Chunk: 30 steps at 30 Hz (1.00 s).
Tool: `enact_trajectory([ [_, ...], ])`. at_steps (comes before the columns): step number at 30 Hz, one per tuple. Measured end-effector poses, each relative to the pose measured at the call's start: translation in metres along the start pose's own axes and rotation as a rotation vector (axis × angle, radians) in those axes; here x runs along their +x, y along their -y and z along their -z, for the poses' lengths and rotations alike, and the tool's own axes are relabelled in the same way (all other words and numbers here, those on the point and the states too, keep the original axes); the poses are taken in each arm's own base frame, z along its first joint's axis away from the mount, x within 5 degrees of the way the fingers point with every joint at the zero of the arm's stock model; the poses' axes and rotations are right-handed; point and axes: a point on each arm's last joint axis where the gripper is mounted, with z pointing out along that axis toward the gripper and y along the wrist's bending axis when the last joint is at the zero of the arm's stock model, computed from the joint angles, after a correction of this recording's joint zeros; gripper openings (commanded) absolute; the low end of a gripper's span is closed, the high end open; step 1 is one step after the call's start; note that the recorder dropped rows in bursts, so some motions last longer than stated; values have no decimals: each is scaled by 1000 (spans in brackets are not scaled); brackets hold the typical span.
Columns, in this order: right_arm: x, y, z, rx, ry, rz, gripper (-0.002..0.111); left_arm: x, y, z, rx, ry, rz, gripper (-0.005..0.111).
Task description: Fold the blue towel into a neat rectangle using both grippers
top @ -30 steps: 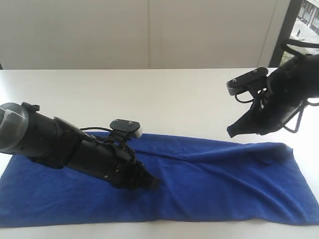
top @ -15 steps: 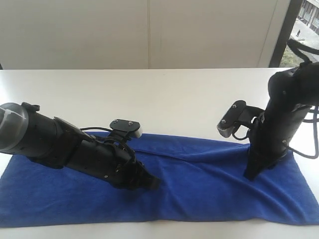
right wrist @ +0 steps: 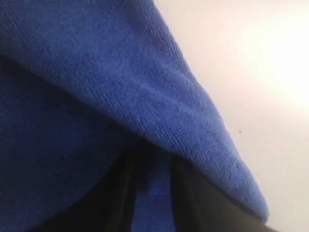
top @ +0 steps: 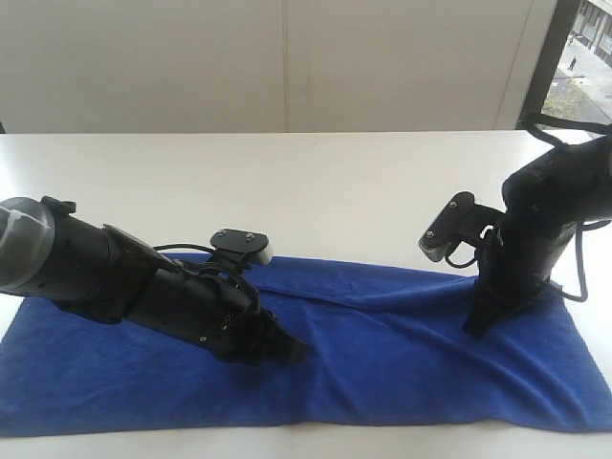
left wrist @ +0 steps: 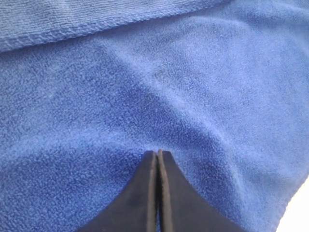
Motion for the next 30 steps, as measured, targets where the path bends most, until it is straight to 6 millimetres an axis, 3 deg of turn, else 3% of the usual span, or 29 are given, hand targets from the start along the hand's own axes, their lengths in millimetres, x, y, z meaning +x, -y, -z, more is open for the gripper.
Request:
enact_trajectory([
  [9, 2, 3, -7, 45, -27, -19, 0, 0, 0, 0, 0, 0, 0, 0],
  [18, 3, 9, -7, 113, -42, -22, 0, 0, 0, 0, 0, 1, 1, 0],
  [30, -13, 39, 8, 350, 28, -31, 0, 0, 1, 0, 16, -3, 3, 0],
])
